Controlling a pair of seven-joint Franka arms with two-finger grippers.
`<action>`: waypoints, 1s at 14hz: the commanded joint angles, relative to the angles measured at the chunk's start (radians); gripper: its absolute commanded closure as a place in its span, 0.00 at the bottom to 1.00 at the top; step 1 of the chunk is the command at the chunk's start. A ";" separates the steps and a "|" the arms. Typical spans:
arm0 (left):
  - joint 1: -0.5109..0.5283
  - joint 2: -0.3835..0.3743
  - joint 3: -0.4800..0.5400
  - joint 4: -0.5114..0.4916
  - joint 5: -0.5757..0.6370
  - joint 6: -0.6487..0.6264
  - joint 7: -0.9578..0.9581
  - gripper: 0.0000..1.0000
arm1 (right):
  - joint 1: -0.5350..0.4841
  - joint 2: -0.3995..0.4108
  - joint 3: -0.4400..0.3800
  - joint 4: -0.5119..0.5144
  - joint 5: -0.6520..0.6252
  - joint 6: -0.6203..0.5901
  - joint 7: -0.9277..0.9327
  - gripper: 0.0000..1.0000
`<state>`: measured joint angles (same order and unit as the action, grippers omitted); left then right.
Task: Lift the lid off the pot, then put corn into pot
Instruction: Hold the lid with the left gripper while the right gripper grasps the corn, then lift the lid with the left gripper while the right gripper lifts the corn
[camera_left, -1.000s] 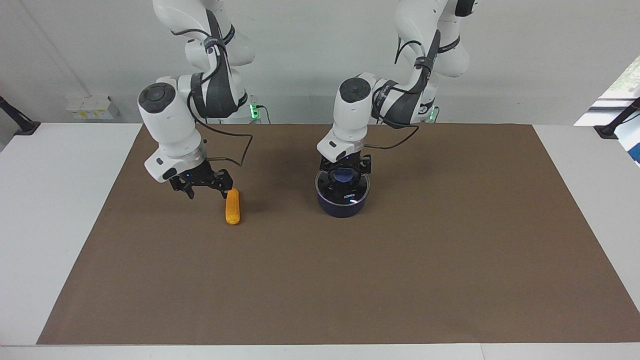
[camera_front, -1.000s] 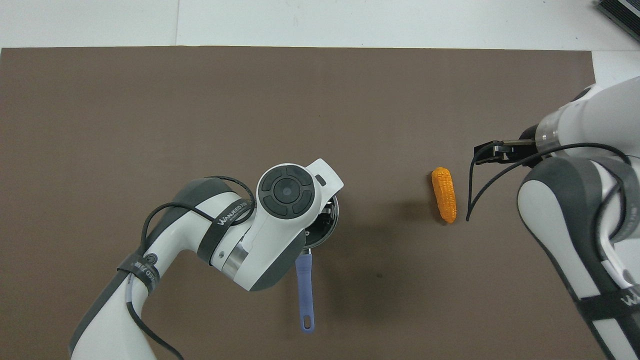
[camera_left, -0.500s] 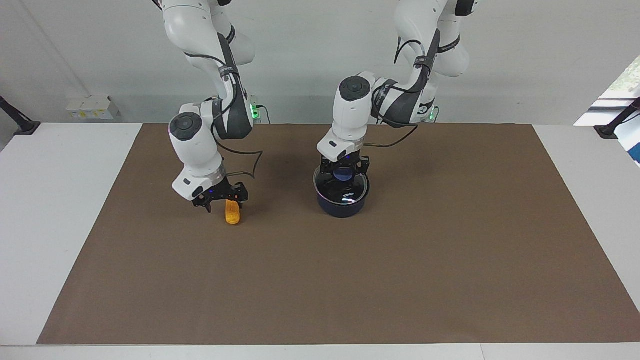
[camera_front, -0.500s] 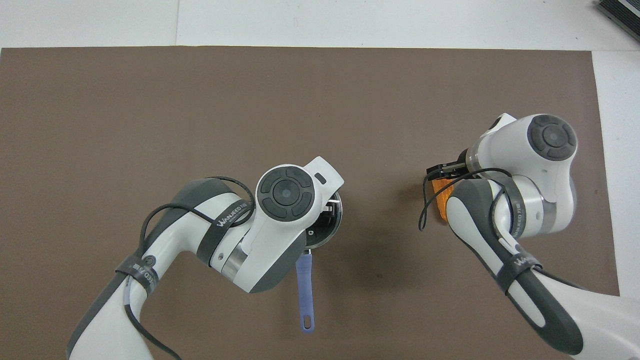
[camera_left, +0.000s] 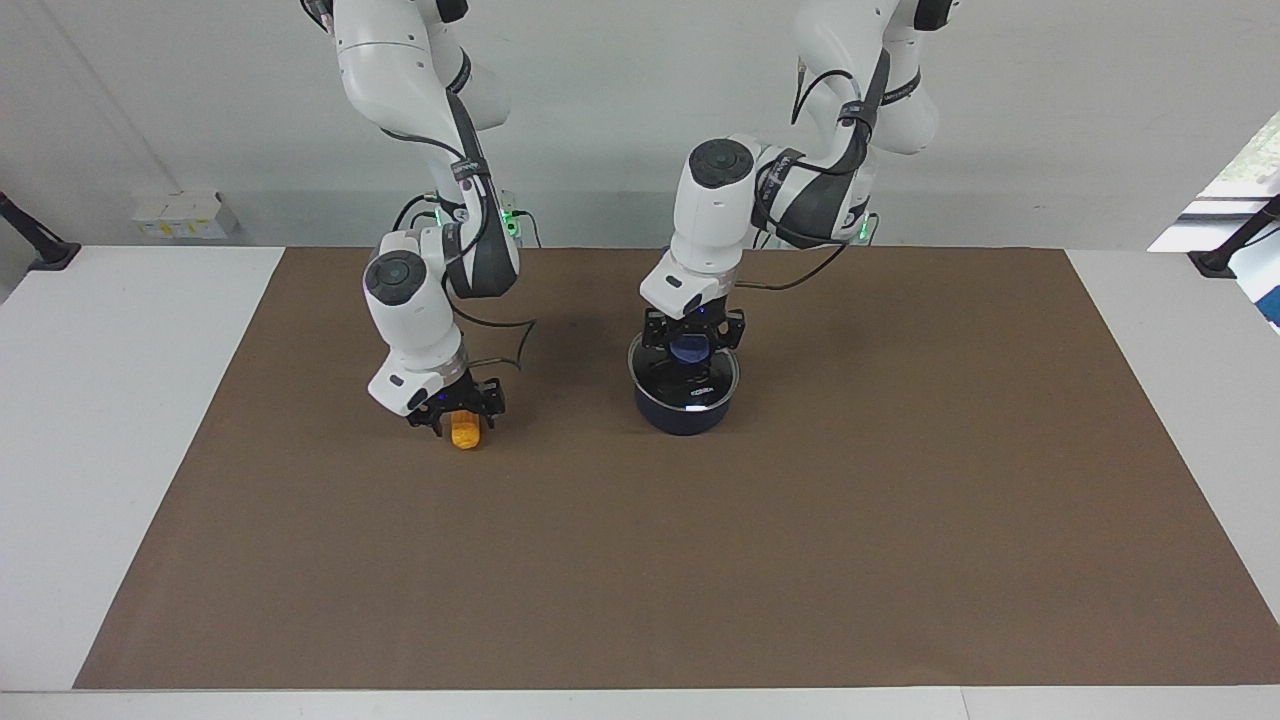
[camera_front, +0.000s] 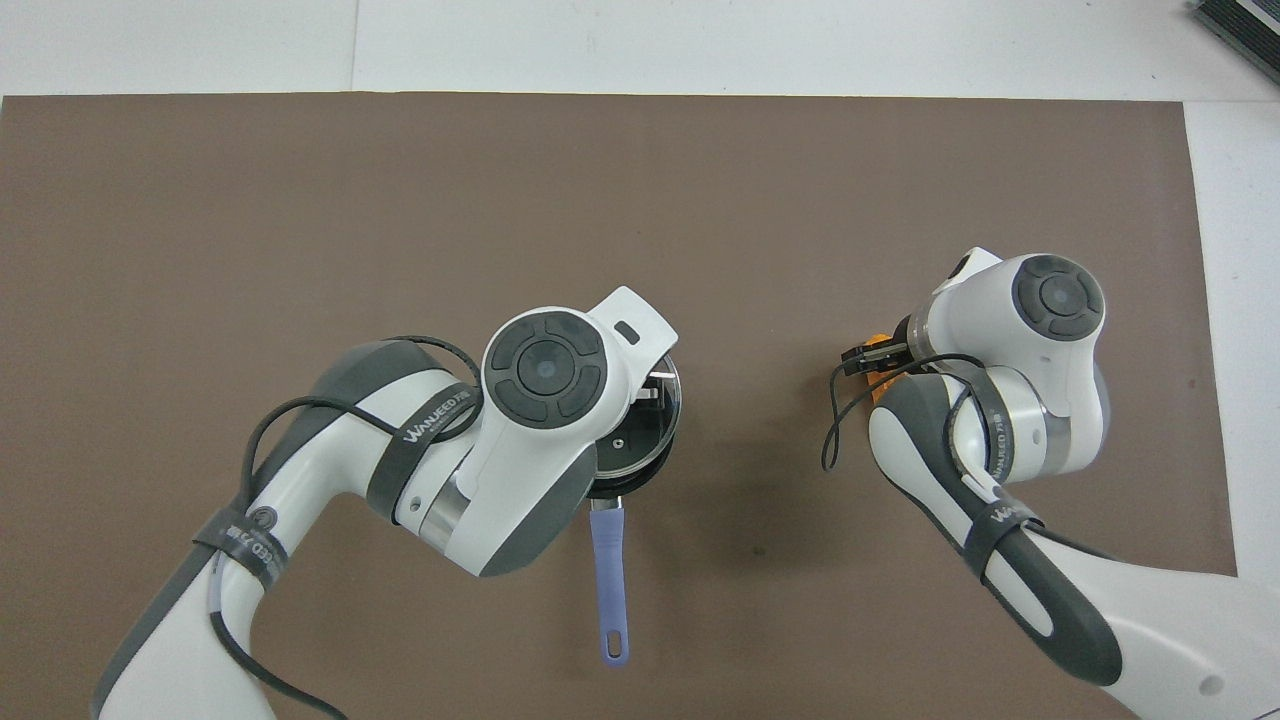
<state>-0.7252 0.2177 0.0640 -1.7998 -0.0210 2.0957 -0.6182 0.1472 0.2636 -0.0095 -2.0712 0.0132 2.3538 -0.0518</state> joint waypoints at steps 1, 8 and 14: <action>0.042 -0.023 -0.001 0.042 0.009 -0.072 0.003 1.00 | -0.018 -0.018 0.006 -0.024 0.013 0.018 -0.049 0.64; 0.217 -0.043 -0.001 0.054 0.050 -0.154 0.211 1.00 | -0.011 -0.029 0.006 -0.003 0.013 0.010 -0.042 0.79; 0.378 -0.060 -0.001 0.047 0.050 -0.160 0.501 1.00 | -0.001 -0.064 0.065 0.098 0.016 -0.062 0.036 0.96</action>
<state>-0.3918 0.1846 0.0751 -1.7508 0.0133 1.9614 -0.1912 0.1510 0.2157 0.0150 -2.0126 0.0167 2.3368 -0.0571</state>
